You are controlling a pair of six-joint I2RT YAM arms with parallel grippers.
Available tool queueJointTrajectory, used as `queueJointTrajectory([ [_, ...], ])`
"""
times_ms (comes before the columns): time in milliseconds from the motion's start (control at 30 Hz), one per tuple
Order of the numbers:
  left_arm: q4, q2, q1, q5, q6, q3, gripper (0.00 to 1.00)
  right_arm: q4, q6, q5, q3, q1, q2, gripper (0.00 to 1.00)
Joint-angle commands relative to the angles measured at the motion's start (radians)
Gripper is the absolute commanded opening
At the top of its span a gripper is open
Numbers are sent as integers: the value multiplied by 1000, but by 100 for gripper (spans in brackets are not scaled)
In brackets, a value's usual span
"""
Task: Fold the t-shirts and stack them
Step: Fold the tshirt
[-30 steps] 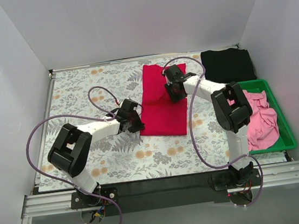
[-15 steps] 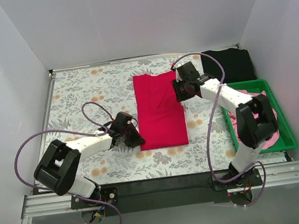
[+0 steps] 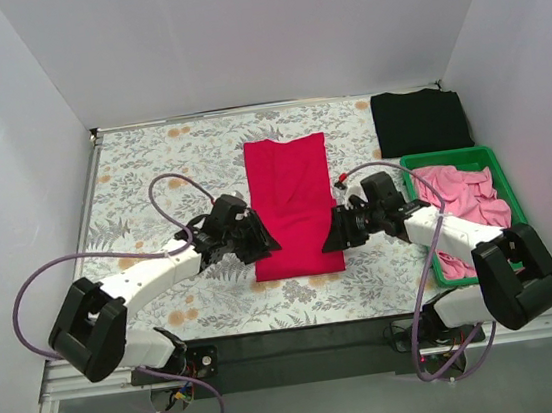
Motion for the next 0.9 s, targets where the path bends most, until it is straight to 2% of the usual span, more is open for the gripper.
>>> queueJointTrajectory([
  [0, 63, 70, -45, 134, 35, -15, 37, 222, 45, -220, -87, 1, -13, 40],
  [33, 76, 90, -49, 136, 30, -29, 35, 242, 41, -235, -117, -2, -1, 40],
  [67, 102, 115, -52, 129, 18, -44, 29, 271, 35, -259, -134, -3, 33, 38],
  [200, 147, 136, -52, 70, -19, -142, 20, 283, -26, -240, -179, -18, 142, 29],
  [233, 147, 140, -51, 45, -25, -153, 19, 286, -41, -237, -189, -29, 165, 25],
  [333, 141, 149, -40, 19, -37, -202, 17, 309, -46, -229, -235, -95, 227, 22],
  [500, 63, 92, -25, -22, -45, -225, 17, 306, -34, -253, -266, -152, 158, 22],
  [700, -21, -28, -20, -68, -42, -121, 24, 254, 17, -304, -153, -151, 29, 24],
  [867, 1, 46, 50, -75, 12, 43, 25, 234, 31, -241, 14, -172, 85, 25],
])
